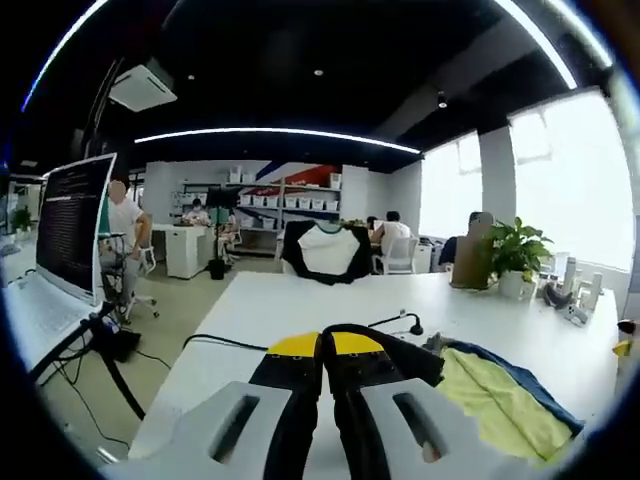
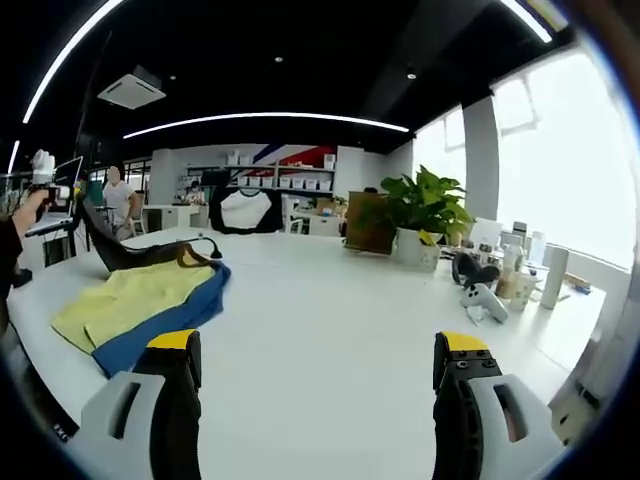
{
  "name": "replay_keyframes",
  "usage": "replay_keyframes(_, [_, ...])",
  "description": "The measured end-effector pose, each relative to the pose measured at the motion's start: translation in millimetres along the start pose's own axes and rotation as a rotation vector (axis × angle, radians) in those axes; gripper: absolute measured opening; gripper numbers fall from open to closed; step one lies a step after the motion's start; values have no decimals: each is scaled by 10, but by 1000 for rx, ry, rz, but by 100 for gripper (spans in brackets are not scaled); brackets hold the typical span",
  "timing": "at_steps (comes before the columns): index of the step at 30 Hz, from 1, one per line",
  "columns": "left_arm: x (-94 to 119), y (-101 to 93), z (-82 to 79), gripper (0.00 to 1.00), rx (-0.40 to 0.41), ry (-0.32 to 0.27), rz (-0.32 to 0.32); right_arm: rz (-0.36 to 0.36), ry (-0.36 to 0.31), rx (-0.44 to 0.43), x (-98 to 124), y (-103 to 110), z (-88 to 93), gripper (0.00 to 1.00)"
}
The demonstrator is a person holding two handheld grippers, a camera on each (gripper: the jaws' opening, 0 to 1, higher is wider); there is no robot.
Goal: Fold the garment on the visible template until the final outline fits inside the template.
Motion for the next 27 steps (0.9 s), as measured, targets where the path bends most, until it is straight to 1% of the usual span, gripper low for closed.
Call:
replay_keyframes(1, [-1, 21, 20, 1, -5, 5, -16, -1, -1, -4, 0, 4, 2, 100])
replay_keyframes(2, [-2, 21, 39, 1, 22, 7, -2, -1, -2, -6, 0, 5, -2, 100])
replay_keyframes(4, [-6, 68, 94, 1, 55, 27, -4, 1, -3, -2, 4, 3, -8, 100])
replay_keyframes(7, [-6, 114, 204, 1, 57, 56, -21, 4, -2, -8, 4, -3, -1, 100])
replay_keyframes(10, [15, 143, 333, 1, 78, 79, -35, 4, 1, -8, 2, -1, 11, 100])
replay_keyframes(16, [53, 263, 656, 1, 133, 130, -92, -3, 2, -5, 5, 8, 5, 100])
replay_keyframes(17, [70, 292, 737, 2, 154, 146, -104, -3, 2, -5, 6, 5, 4, 100])
replay_keyframes(21, [109, 374, 992, 2, 196, 200, -135, 0, 3, -7, 0, -14, 12, 100])
replay_keyframes(24, [127, 428, 1131, 2, 227, 224, -150, -3, 7, -10, -9, -8, 27, 100])
replay_keyframes(27, [157, 482, 1224, 2, 239, 243, -168, -5, 8, -9, -8, 1, 28, 100])
Point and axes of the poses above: the point that each gripper's makers call its tool centre point, and the gripper's own axes: x roughly backward along the fingers, y roughly to its left, z roughly out of its underside, the point moved 4 cm from there along x, roughly backward along the fingers, and after that the axes turned 9 degrees about -z, right-handed, at the moved point
